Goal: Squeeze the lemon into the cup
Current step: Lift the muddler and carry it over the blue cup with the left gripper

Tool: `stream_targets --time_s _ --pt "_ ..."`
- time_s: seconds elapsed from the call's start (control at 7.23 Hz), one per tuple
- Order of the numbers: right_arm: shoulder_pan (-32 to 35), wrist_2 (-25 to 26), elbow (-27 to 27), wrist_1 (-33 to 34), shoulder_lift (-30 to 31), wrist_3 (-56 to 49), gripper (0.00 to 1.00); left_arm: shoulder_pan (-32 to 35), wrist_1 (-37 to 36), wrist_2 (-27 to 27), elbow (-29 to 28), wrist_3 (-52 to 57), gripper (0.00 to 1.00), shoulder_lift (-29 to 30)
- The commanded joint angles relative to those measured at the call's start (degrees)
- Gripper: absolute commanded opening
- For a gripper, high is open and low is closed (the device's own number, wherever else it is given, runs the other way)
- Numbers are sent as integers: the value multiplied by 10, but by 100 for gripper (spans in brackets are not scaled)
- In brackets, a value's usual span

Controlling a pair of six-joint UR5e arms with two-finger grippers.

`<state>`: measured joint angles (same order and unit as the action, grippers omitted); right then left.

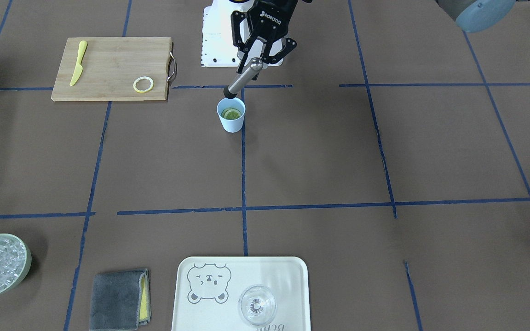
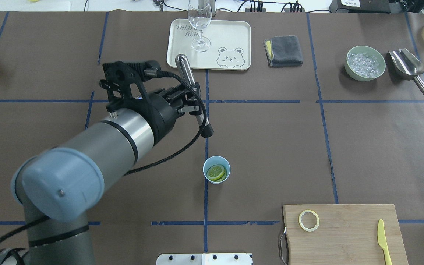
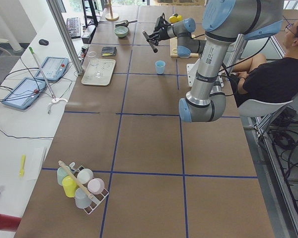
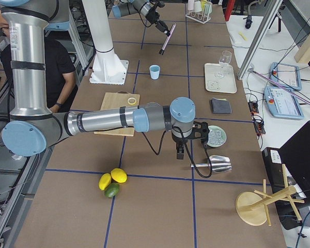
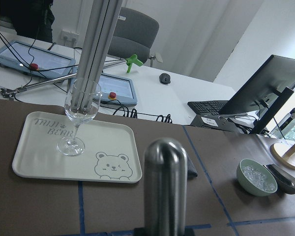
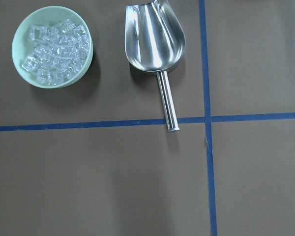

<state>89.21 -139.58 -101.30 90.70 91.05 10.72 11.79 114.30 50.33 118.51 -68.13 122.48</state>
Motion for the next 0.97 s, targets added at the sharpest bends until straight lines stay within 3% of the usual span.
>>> stream_targets --time_s 0.0,0.41,0.83 --pt "0 0 0 1 0 1 100 -30 4 -44 -17 -3 0 -1" --pt "0 0 0 1 1 2 100 -32 45 -43 -78 4 0 1" --pt "0 0 0 0 1 2 100 -34 45 -40 -90 3 0 -1"
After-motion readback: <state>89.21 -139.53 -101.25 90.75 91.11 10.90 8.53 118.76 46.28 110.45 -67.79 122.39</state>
